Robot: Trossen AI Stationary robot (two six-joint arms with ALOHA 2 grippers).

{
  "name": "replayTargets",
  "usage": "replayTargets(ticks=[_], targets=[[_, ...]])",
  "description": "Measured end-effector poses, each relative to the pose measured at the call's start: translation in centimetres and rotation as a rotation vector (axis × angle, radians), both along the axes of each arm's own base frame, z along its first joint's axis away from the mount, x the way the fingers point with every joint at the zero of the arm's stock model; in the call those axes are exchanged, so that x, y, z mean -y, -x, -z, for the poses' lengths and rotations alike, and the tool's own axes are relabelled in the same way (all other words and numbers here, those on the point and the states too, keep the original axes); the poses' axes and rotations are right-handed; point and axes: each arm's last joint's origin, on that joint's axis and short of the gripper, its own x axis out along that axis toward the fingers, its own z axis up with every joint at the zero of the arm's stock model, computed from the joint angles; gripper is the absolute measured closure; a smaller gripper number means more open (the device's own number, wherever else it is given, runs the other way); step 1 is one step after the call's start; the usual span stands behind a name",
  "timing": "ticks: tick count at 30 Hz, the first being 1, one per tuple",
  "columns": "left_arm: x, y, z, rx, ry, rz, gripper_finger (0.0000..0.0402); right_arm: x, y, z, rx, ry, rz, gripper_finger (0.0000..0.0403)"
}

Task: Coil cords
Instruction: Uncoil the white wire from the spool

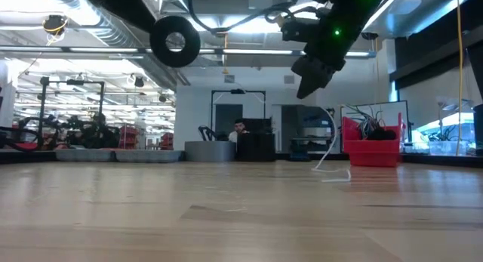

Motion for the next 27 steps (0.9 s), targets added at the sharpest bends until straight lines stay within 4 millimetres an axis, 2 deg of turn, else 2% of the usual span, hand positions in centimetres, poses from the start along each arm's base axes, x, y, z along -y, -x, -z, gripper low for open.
replayTargets(ticks=[4,8,11,15,18,24,27], targets=[[0.1,0.0,0.1,-0.016,0.025,0.022,0.0396,-0.6,-0.2,0.2,-0.001,-0.116,-0.065,0.0294],[0.1,0.1,0.2,-0.027,0.029,0.029,0.0396,-1.5,-1.1,0.1,0.024,-0.333,-0.257,0.0248],[0.1,0.1,0.1,-0.027,0.030,0.029,0.0396,-2.1,-2.2,-0.4,0.101,-0.411,-0.432,0.0229],[0.1,0.1,0.2,-0.027,0.029,0.028,0.0396,-2.4,-3.3,-1.0,0.189,-0.403,-0.568,0.0222],[0.1,0.1,0.2,-0.028,0.029,0.029,0.0396,-2.4,-3.5,-1.0,0.193,-0.386,-0.577,0.0222],[0.1,0.1,0.2,-0.036,0.032,0.033,0.0396,-2.2,-1.5,0.7,-0.009,-0.502,-0.403,0.0221],[0.1,0.1,0.2,-0.036,0.034,0.035,0.0396,-2.4,-1.6,0.6,0.009,-0.576,-0.446,0.0221]])
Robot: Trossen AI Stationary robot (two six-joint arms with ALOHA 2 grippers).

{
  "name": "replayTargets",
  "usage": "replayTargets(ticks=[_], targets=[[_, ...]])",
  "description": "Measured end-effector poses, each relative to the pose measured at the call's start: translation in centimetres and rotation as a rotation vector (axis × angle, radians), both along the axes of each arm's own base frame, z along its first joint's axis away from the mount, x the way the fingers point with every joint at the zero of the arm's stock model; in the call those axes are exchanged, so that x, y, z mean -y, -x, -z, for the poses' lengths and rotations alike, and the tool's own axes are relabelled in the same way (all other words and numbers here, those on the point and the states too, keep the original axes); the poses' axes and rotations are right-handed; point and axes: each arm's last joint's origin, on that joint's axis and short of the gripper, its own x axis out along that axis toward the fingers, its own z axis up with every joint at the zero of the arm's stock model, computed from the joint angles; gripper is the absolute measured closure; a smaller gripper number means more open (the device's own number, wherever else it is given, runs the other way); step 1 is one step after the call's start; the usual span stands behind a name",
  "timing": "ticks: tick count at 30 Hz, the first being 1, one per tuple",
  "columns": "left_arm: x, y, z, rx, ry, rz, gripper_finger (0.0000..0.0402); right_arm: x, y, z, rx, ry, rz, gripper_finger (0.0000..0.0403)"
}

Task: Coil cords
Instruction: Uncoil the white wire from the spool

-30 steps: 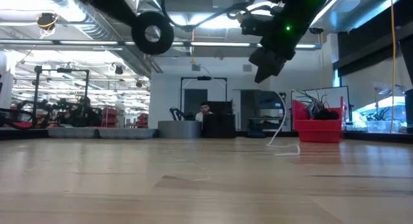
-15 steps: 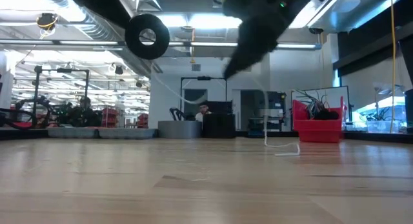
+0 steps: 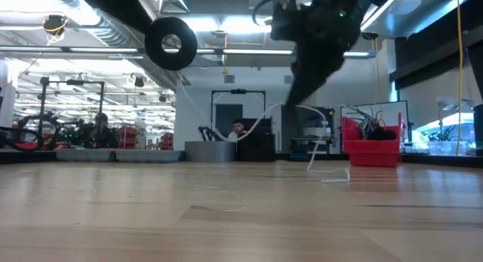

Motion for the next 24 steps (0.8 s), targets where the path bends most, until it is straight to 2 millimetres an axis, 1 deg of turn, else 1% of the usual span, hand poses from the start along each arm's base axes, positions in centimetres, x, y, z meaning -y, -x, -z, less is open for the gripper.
replayTargets(ticks=[2,4,7,11,13,17,20,24], targets=[[0.0,0.0,0.0,0.002,0.001,0.000,0.0396,-0.3,-0.5,-0.3,0.054,-0.050,-0.052,0.0221],[0.0,0.0,0.0,0.001,0.001,0.000,0.0396,-0.4,-0.9,-0.6,0.107,-0.061,-0.101,0.0221],[0.0,0.0,0.0,0.002,0.001,0.000,0.0396,-0.5,-1.5,-1.1,0.185,-0.023,-0.149,0.0221],[0.0,0.0,0.0,0.006,0.003,0.000,0.0396,-0.4,-3.2,-1.9,0.378,0.064,-0.154,0.0221],[0.1,-0.1,-0.1,0.013,-0.003,0.011,0.0396,-0.5,-4.1,-1.6,0.449,0.081,-0.168,0.0221],[0.2,-0.5,-0.5,0.050,-0.011,0.036,0.0396,-0.8,-5.7,0.1,0.512,0.080,-0.172,0.0221],[0.3,-0.6,-0.6,0.060,-0.019,0.049,0.0396,-0.8,-6.5,1.5,0.533,0.096,-0.174,0.0221],[0.3,-0.6,-0.6,0.057,-0.024,0.052,0.0396,-0.9,-7.0,2.2,0.556,0.099,-0.195,0.0221]])
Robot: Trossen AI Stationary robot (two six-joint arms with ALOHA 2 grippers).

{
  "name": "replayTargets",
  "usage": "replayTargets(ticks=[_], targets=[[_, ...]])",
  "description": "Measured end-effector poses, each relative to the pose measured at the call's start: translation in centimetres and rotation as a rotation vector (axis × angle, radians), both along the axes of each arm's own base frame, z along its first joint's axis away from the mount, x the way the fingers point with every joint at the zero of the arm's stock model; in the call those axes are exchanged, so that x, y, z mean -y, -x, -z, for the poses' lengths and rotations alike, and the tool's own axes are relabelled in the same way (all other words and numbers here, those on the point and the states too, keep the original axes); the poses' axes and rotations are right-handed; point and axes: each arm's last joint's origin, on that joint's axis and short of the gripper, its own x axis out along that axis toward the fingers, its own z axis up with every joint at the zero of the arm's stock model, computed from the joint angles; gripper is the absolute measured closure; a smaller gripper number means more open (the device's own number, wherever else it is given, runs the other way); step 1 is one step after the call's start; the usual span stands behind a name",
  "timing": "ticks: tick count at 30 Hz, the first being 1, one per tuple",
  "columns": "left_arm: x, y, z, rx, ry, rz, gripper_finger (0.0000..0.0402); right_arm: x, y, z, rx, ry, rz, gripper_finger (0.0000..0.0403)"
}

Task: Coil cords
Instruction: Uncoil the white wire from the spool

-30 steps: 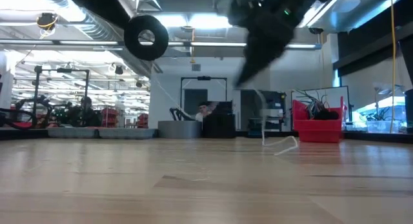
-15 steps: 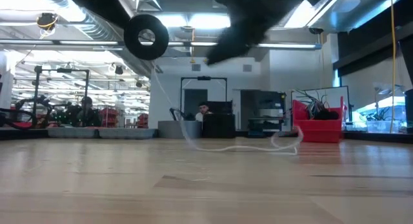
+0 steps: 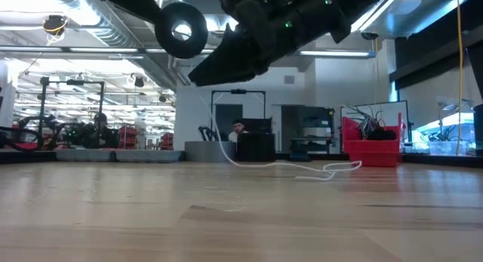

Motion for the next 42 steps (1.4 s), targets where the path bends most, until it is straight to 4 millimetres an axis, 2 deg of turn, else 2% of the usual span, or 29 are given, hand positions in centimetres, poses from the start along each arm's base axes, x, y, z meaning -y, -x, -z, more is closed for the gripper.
replayTargets(ticks=[3,6,11,15,18,23,25,29,32,35,39,42], targets=[[0.0,0.0,0.0,0.000,0.000,0.000,0.0396,0.0,-0.1,-0.2,0.018,0.006,-0.019,0.0223],[0.0,0.0,0.0,0.001,0.001,0.000,0.0396,-0.1,-0.2,-0.5,0.056,0.001,-0.019,0.0245],[0.0,0.0,0.0,0.001,0.001,0.000,0.0396,0.0,-0.3,-0.2,0.050,0.013,-0.004,0.0321],[0.0,0.0,0.0,0.001,0.001,0.000,0.0396,0.1,-0.2,-0.1,0.031,0.092,0.015,0.0390],[0.0,0.0,0.0,-0.004,-0.002,0.000,0.0396,0.4,0.3,-0.5,-0.013,0.172,0.072,0.0387],[-0.2,0.5,0.5,-0.050,0.018,-0.031,0.0396,0.7,2.3,-3.8,-0.034,0.224,0.159,0.0394],[-0.5,0.6,0.7,-0.061,0.026,-0.056,0.0396,0.1,2.7,-4.6,-0.021,0.221,0.148,0.0398],[-1.5,0.2,0.5,-0.023,0.031,-0.140,0.0396,-2.3,2.8,-5.6,0.075,0.207,0.081,0.0392],[-2.3,-0.2,0.2,0.040,0.004,-0.232,0.0396,-3.7,2.6,-5.6,0.125,0.212,-0.033,0.0398],[-2.8,-0.5,-0.4,0.142,-0.080,-0.345,0.0396,-3.9,2.4,-4.8,0.106,0.227,-0.104,0.0399],[-2.1,-0.7,-0.6,0.155,-0.141,-0.318,0.0396,-2.9,2.7,-3.7,-0.025,0.265,-0.075,0.0393],[-1.3,-0.6,-0.7,0.153,-0.156,-0.268,0.0396,-1.4,3.2,-2.6,-0.163,0.319,0.036,0.0392]])
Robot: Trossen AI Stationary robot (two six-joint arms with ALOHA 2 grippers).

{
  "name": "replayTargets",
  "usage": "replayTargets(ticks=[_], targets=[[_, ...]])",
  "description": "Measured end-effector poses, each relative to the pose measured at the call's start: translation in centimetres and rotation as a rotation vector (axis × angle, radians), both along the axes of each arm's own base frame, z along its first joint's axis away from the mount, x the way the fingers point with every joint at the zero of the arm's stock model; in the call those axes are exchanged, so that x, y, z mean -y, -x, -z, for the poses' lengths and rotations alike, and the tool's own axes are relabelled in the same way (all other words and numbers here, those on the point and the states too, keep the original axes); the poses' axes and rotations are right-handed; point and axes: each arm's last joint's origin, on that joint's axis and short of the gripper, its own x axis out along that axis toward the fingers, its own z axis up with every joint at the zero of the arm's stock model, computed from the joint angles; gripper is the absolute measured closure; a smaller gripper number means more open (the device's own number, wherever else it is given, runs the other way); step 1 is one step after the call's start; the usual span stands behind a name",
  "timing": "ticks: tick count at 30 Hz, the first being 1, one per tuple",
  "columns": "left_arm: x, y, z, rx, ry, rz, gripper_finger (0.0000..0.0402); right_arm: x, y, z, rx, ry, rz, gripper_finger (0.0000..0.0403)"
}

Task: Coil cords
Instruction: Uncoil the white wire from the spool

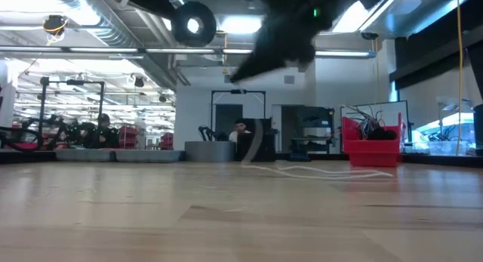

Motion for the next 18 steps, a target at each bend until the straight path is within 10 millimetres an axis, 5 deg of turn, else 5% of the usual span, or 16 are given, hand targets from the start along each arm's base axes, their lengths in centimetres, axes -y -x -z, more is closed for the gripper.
replayTargets(ticks=[6,12,18], targets=[[1.6,0.5,0.0,-0.046,-0.015,0.121,0.0396,2.9,1.8,1.2,-0.189,0.124,0.317,0.0391],[2.1,1.0,0.6,-0.123,0.035,0.206,0.0396,3.5,4.1,-1.4,-0.150,0.203,0.526,0.0391],[1.0,1.9,1.6,-0.200,0.095,0.118,0.0396,1.5,5.7,-5.0,0.025,0.145,0.546,0.0391]])
